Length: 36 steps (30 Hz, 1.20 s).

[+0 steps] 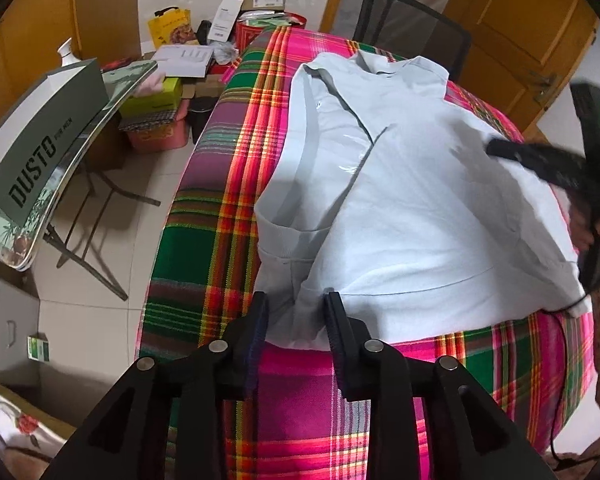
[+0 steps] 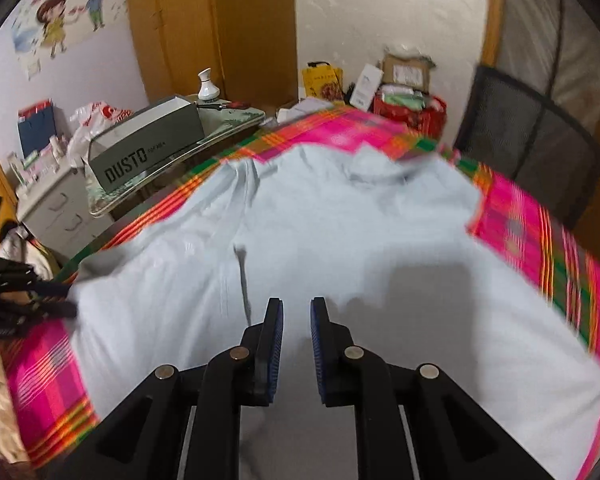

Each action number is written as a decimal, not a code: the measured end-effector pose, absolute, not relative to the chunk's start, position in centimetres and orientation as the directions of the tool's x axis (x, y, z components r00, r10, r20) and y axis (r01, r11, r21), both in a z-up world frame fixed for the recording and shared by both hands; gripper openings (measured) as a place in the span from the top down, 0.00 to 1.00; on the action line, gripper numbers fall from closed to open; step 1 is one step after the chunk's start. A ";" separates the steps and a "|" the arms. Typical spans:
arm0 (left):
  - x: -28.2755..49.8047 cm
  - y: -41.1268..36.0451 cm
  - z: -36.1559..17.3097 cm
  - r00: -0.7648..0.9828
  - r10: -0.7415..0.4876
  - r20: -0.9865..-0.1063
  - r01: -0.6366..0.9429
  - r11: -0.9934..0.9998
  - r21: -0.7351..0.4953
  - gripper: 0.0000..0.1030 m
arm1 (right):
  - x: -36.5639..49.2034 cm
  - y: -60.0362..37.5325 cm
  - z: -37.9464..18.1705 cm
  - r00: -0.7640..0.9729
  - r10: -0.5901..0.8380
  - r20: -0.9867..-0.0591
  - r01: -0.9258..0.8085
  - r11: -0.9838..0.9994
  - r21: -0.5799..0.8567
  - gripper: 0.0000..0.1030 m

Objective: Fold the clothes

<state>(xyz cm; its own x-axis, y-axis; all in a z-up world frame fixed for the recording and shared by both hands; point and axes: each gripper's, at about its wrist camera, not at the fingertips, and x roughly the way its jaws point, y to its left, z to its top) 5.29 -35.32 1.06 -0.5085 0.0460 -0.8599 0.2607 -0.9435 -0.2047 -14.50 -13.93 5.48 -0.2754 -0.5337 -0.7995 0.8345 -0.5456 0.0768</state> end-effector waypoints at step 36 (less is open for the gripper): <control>4.7 -33.8 1.0 -0.510 0.015 -0.860 0.257 -0.951 -0.170 0.44 | -9.6 -13.1 1.3 -0.098 -0.620 -0.778 0.871 -0.432 0.234 0.70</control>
<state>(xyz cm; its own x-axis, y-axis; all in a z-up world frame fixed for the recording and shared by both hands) 4.75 -33.83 0.95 -0.5099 0.0153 -0.8601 0.2574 -0.9513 -0.1696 -9.58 -13.10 1.26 -0.0985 -0.6199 -0.7785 0.8708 -0.4323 0.2341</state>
